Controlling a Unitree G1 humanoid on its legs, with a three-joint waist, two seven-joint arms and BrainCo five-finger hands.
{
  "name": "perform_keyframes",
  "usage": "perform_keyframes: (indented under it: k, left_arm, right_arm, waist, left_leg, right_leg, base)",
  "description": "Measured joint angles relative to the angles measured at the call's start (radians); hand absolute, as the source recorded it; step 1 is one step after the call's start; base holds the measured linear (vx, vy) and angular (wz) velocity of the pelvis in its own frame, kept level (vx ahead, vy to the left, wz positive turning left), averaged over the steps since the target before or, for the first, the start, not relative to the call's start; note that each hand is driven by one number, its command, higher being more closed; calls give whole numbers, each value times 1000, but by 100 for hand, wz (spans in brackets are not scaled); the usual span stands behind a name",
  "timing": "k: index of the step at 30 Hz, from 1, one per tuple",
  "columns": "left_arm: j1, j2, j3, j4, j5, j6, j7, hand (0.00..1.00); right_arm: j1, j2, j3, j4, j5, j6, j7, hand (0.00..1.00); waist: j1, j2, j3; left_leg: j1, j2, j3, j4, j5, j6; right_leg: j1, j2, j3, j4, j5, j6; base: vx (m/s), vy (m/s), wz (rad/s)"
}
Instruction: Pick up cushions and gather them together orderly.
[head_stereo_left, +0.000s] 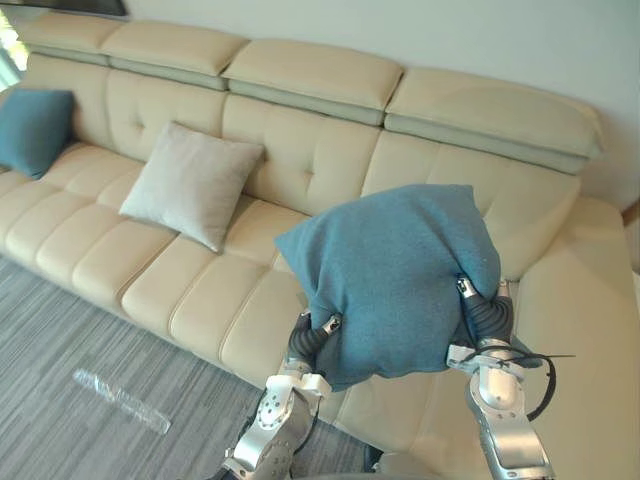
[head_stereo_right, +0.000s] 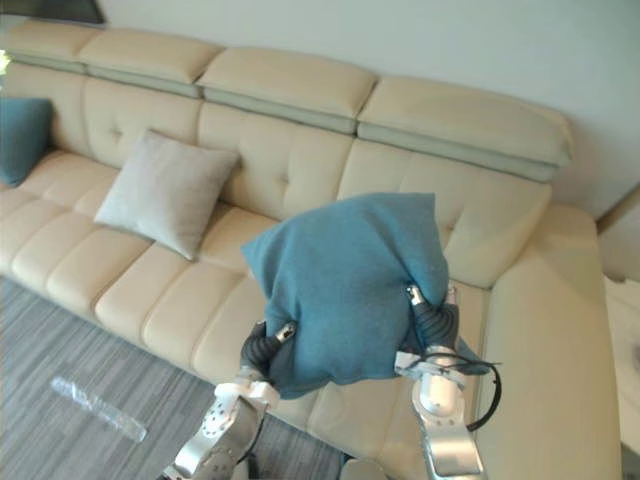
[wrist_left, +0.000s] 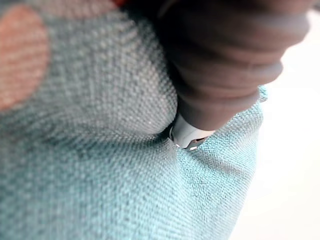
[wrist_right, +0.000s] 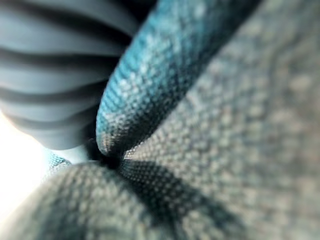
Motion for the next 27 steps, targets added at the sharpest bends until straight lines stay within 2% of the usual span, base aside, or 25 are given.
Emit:
perform_keyframes:
  k: [1,2,3,5,8,12,15,19,21,23,25,27]
  left_arm:
    - [-4,1,0,6,0,0,0,100]
    - [-2,1,0,14,0,0,0,100]
    - [-2,1,-1,16,0,7,0,100]
    - [-1,2,-1,16,0,6,0,100]
    - [-2,5,-1,16,6,0,0,100]
    - [-1,13,-1,16,9,2,0,100]
    - [-1,17,-1,16,46,19,0,100]
    - [-17,17,0,16,141,22,5,100]
    - [-48,17,9,16,180,22,21,100]
    - [-120,17,62,15,238,23,56,100]
    - [-188,17,105,15,278,23,95,100]
    - [-268,16,132,15,312,23,125,100]
  right_arm:
    - [0,2,-1,11,0,0,0,100]
    - [0,4,0,11,-1,1,1,100]
    - [-1,4,0,12,-6,1,3,100]
    - [-5,4,2,14,-7,1,13,100]
    - [-15,4,2,16,-8,0,15,100]
    - [-42,2,4,75,-8,0,21,100]
    - [-45,-14,7,112,-8,0,21,100]
    - [-47,-50,11,121,-9,0,21,100]
    - [-66,-58,12,122,-8,0,20,100]
    - [-155,-57,24,128,-7,0,13,100]
    - [-244,-57,42,158,-6,0,-7,100]
    - [-324,-57,42,181,-2,0,-27,100]
  waist:
    - [-18,-18,0]
    - [-18,-29,0]
    - [-18,-30,0]
    - [-16,-29,0]
    - [-20,-31,-4]
    - [-19,-30,-5]
    - [-33,-30,-5]
    - [-43,-27,-7]
    - [-46,-26,-7]
    - [-52,-24,-3]
    - [-55,-23,10]
    - [-54,-18,26]
  left_leg:
    - [0,-16,23,5,0,15]
    - [7,-37,59,4,-1,28]
    - [14,-49,84,1,-3,34]
    - [35,-63,126,-13,-8,42]
    - [51,-65,170,-44,-7,44]
    - [61,-46,221,-73,-6,46]
    - [70,-37,235,-103,2,46]
    - [50,-33,241,-136,30,37]
    - [16,-31,240,-144,46,34]
    - [-46,-24,250,-152,70,31]
    - [-78,-19,255,-154,85,28]
    - [-103,-15,254,-153,96,26]
  right_leg:
    - [-1,-24,26,-11,5,14]
    - [-3,-49,63,-26,15,27]
    - [-3,-64,84,-39,28,42]
    - [-7,-78,119,-47,45,44]
    - [-39,-77,160,-46,58,38]
    - [-83,-49,211,-60,89,24]
    - [-98,-39,210,-82,104,14]
    - [-127,-37,195,-113,129,24]
    - [-161,-37,192,-124,142,16]
    - [-221,-34,192,-150,176,-16]
    - [-251,-32,189,-162,194,-33]
    - [-270,-29,184,-167,214,-26]
  base:
    - [163,297,-33]
    - [147,283,-38]
    - [131,266,-45]
    - [75,188,-54]
    - [52,95,-58]
    - [4,-19,-64]
    - [-31,-71,-38]
    - [-73,-73,-9]
    - [-114,-74,1]
    - [-153,-93,-12]
    - [-114,-83,-9]
    - [-91,-71,1]
